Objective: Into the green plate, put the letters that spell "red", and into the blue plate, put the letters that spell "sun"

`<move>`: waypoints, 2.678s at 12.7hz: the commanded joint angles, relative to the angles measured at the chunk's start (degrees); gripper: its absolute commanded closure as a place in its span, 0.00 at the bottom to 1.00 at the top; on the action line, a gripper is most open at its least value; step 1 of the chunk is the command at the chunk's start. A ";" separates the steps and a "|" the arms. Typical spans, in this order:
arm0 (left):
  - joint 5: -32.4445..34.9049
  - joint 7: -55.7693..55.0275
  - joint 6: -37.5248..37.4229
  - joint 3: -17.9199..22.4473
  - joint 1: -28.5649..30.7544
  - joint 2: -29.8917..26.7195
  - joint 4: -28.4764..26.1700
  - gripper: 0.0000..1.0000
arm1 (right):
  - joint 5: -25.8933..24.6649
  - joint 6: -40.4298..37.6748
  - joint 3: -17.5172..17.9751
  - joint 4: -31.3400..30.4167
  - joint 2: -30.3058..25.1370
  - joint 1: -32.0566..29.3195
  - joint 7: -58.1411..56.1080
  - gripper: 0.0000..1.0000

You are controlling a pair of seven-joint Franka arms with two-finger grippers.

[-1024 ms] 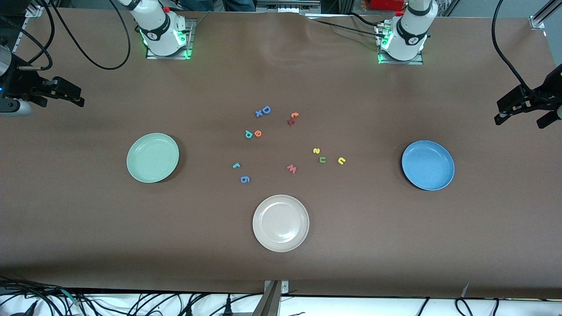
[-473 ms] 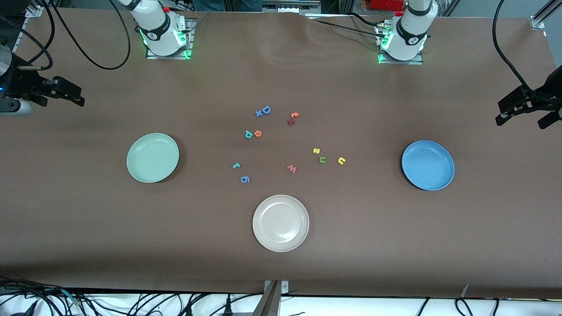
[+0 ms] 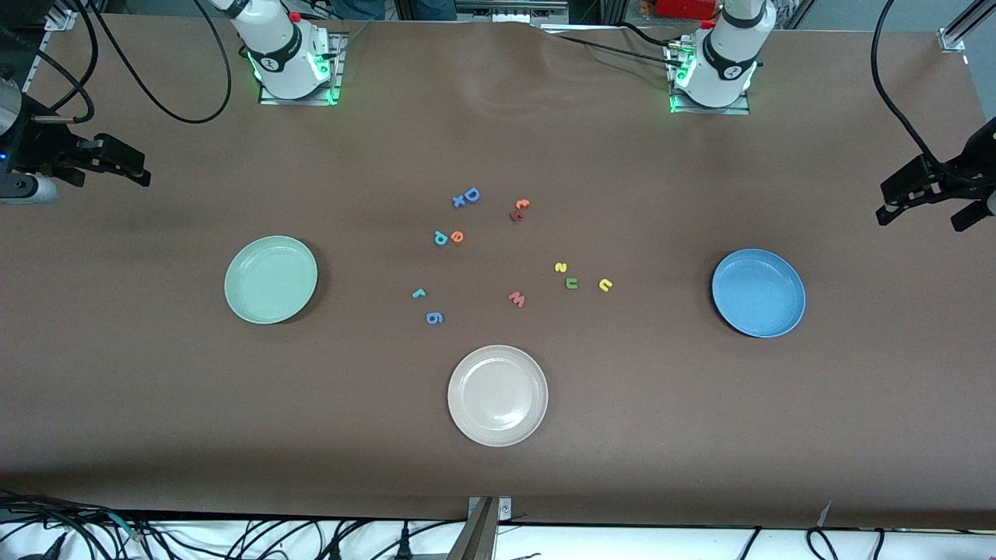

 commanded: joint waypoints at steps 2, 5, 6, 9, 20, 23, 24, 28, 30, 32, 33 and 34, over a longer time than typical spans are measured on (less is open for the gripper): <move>0.75 0.21 0.07 -0.49 0.27 0.75 1.35 0.00 | -0.84 -0.67 0.64 -0.25 -1.00 0.01 -0.18 0.00; 0.75 0.21 0.07 -0.49 0.09 0.75 1.35 0.00 | -1.37 0.22 0.73 0.45 -0.56 0.27 -0.10 0.00; 0.66 0.21 0.07 -0.58 0.09 0.75 1.35 0.00 | -1.46 0.65 0.73 0.45 -0.56 0.62 -0.09 0.00; 0.75 0.29 0.07 -0.49 0.44 0.75 1.35 0.00 | -3.39 0.74 0.73 0.80 -0.74 1.33 0.08 0.00; 0.84 0.38 0.16 -0.23 0.70 1.71 1.44 0.00 | -3.92 0.04 0.02 1.16 -0.65 0.98 1.83 0.00; 0.75 0.38 0.33 0.03 0.79 1.98 1.44 0.00 | -3.92 -1.55 -0.07 1.24 -0.65 1.06 6.75 0.00; 0.75 0.38 0.33 0.03 0.71 2.16 1.44 0.00 | -3.92 -1.63 0.02 1.24 -0.74 1.15 7.20 0.00; 0.75 0.21 0.33 -0.23 0.62 2.07 1.52 0.00 | -4.62 -3.57 0.11 1.16 -0.30 1.33 7.29 0.00; 0.75 0.30 0.33 -0.32 0.62 2.16 2.14 0.00 | -4.62 -3.57 0.02 1.16 -0.30 1.15 6.85 0.00; 0.75 0.30 0.33 -0.32 0.62 2.16 2.14 0.00 | -4.45 -3.48 -0.06 1.16 0.05 1.15 6.67 0.00; 0.75 0.30 0.33 -0.32 0.53 2.16 2.23 0.00 | -4.27 -3.22 -0.15 1.16 0.14 1.07 6.50 0.00; 0.75 0.30 0.33 -0.32 0.53 2.16 2.23 0.00 | -4.10 -3.22 -0.15 1.16 0.05 1.06 6.24 0.00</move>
